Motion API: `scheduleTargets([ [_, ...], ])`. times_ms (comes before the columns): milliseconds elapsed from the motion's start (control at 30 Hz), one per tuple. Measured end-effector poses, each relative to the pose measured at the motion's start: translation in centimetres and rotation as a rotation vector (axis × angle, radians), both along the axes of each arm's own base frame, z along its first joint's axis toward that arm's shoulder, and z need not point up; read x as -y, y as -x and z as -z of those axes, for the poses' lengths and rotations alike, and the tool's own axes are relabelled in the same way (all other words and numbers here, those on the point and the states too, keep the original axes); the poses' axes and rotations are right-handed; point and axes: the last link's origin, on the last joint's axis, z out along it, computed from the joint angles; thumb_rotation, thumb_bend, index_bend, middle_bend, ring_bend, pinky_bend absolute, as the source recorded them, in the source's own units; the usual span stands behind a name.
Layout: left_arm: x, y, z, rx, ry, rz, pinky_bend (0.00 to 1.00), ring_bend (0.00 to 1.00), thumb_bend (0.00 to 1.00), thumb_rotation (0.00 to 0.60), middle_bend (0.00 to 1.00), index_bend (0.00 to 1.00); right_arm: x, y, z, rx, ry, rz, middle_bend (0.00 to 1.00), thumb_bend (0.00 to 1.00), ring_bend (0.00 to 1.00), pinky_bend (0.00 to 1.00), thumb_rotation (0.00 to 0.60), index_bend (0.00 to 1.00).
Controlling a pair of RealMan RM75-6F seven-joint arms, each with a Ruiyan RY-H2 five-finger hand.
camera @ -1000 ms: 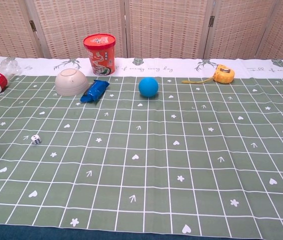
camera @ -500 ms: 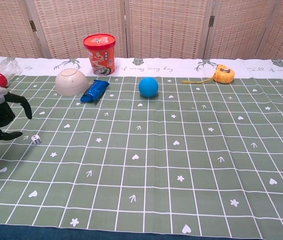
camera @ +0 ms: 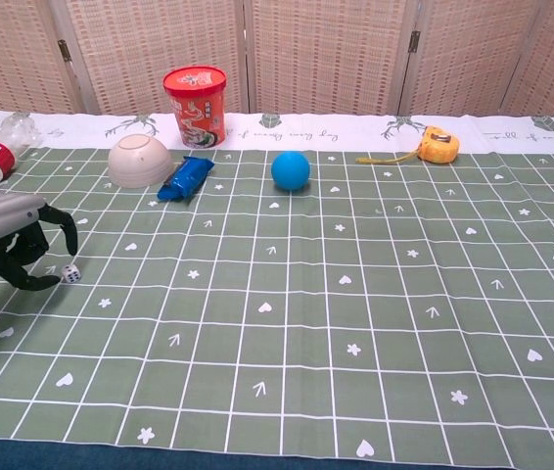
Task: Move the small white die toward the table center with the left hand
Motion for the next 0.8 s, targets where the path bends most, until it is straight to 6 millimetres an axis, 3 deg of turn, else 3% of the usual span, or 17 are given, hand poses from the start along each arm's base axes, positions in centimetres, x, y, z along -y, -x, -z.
scheduleTargets([
  [800, -1.2, 0.6, 1.0, -0.102, 0.018, 0.089, 0.88, 0.77, 0.36, 0.600, 0.91, 0.47, 0.2, 0.0, 0.1, -0.008, -0.005, 0.011, 0.26, 0.24, 0.19, 0.21, 0.600, 0.19],
])
